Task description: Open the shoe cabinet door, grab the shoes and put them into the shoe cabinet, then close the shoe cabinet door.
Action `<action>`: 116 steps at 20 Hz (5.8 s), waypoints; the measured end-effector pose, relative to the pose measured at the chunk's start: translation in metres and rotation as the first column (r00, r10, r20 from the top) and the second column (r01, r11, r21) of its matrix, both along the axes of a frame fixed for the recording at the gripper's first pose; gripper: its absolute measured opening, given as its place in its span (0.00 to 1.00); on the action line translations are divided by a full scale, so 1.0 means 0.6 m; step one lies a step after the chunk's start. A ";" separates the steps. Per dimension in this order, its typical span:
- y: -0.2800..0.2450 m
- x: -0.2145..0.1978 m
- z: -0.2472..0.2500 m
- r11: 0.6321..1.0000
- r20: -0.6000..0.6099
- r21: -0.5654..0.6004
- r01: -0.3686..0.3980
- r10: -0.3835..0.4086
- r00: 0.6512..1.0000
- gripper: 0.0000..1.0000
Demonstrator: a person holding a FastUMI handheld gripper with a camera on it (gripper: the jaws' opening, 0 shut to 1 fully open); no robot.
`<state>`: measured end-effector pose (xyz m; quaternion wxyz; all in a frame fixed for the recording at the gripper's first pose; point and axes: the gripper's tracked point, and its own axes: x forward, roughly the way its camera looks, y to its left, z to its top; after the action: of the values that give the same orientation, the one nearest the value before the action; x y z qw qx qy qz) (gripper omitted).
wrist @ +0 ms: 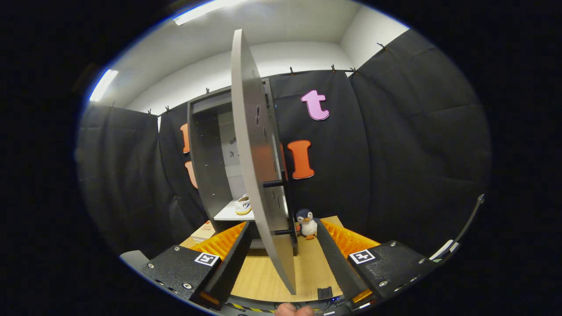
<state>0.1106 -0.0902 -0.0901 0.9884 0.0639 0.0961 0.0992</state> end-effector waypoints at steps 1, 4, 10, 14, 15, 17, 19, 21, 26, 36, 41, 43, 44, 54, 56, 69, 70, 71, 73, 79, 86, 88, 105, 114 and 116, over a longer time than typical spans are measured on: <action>-0.012 0.007 -0.001 1.000 0.000 -0.004 0.014 -0.014 1.000 0.92; -0.024 0.035 -0.007 1.000 0.007 -0.007 0.027 -0.026 1.000 0.94; -0.008 0.064 -0.014 1.000 0.005 -0.024 -0.006 0.006 1.000 0.95; 0.014 0.068 -0.010 0.998 0.011 -0.055 -0.016 0.016 1.000 0.93; 0.026 0.070 -0.012 0.998 0.008 -0.058 -0.021 0.022 1.000 0.93; 0.048 0.069 -0.017 0.997 -0.001 -0.059 -0.041 0.041 0.999 0.93; 0.075 0.062 -0.016 0.996 -0.005 -0.061 -0.062 0.062 0.998 0.92; 0.103 0.059 -0.018 0.995 -0.011 -0.064 -0.080 0.080 0.997 0.92; 0.181 0.059 -0.023 0.991 -0.028 -0.068 -0.117 0.116 0.993 0.93; 0.337 0.086 -0.032 0.980 -0.053 -0.089 -0.176 0.172 0.984 0.93; 0.433 0.105 -0.044 0.975 -0.066 -0.107 -0.196 0.190 0.980 0.94; 0.468 0.116 -0.045 0.974 -0.065 -0.109 -0.196 0.190 0.980 0.93; 0.483 0.123 -0.045 0.975 -0.064 -0.111 -0.193 0.186 0.980 0.94; 0.551 0.173 -0.048 0.984 -0.052 -0.170 -0.055 0.047 0.998 0.94; 0.555 0.182 -0.054 0.984 -0.067 -0.169 -0.054 0.043 0.997 0.94; 0.596 0.280 -0.071 0.991 -0.068 -0.131 -0.036 0.027 0.997 0.93; 0.600 0.289 -0.072 0.991 -0.069 -0.129 -0.034 0.026 0.997 0.93; 0.605 0.298 -0.074 0.991 -0.068 -0.130 -0.034 0.026 0.997 0.93; 0.611 0.314 -0.074 0.990 -0.066 -0.139 -0.034 0.025 0.998 0.93; 0.623 0.341 -0.076 0.987 -0.046 -0.161 -0.005 -0.002 0.999 0.93; 0.629 0.368 -0.080 0.992 -0.052 -0.129 0.010 -0.017 0.998 0.93; 0.631 0.369 -0.079 0.991 -0.046 -0.131 0.011 -0.017 0.999 0.93; 0.610 0.253 -0.017 0.989 0.006 -0.148 0.015 -0.015 1.000 0.94; 0.543 0.104 0.019 0.979 0.014 -0.195 0.053 -0.051 0.999 0.94; 0.535 0.081 0.029 0.980 0.023 -0.193 0.054 -0.051 0.998 0.94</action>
<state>0.1592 0.2305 -0.0727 0.9929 -0.0311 0.0949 0.0638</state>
